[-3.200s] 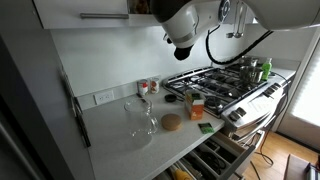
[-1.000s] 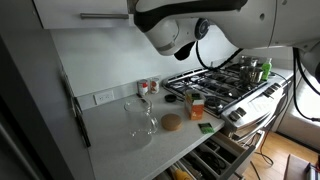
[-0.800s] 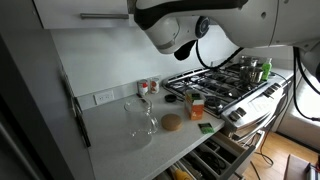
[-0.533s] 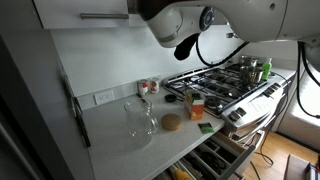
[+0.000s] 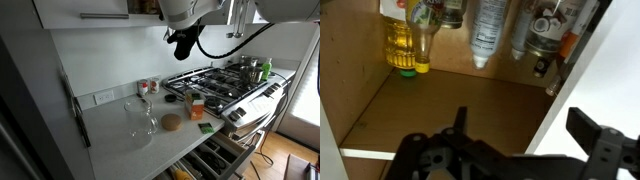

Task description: Remove the spatula from the glass mug then put it in the top cupboard

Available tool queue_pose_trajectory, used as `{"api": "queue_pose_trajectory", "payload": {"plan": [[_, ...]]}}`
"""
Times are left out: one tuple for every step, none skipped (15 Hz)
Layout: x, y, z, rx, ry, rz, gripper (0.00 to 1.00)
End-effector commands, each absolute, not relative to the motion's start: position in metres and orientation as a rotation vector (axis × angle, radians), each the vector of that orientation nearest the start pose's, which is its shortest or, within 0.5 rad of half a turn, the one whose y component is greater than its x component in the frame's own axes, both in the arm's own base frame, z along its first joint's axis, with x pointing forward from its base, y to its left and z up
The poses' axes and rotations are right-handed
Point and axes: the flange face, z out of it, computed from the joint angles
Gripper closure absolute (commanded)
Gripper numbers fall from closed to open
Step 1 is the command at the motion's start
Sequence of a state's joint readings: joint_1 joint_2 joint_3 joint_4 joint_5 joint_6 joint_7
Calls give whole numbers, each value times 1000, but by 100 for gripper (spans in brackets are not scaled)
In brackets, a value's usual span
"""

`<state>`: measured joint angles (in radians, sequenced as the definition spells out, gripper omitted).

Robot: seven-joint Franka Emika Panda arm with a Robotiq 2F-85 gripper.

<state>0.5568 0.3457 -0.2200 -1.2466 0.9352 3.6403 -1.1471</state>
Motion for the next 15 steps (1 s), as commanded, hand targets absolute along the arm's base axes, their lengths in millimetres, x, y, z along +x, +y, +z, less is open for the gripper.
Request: {"api": "queue_pose_trajectory", "payload": {"plan": [[605,144,766,-1990,-188,-2692,0],[604,144,767,-1986,-186,-2695,0],[605,144,766,-1987,-188,-2694,0],[606,145,764,-1991,-191,-2692,0],[607,146,763,-1995,-193,-2691,0],[607,146,762,-1996,-194,-2690,0],[605,144,763,-2007,-182,-2673,0],[601,141,772,-1995,-202,-2625,0],[594,133,774,-2014,-179,-2589,0],[588,130,782,-1999,-174,-2549,0],[581,126,788,-1989,-164,-2503,0],[574,124,794,-1976,-157,-2445,0],[567,118,793,-1984,-138,-2398,0],[562,116,799,-1961,-119,-2356,0],[555,113,800,-1950,-94,-2311,0]]}}
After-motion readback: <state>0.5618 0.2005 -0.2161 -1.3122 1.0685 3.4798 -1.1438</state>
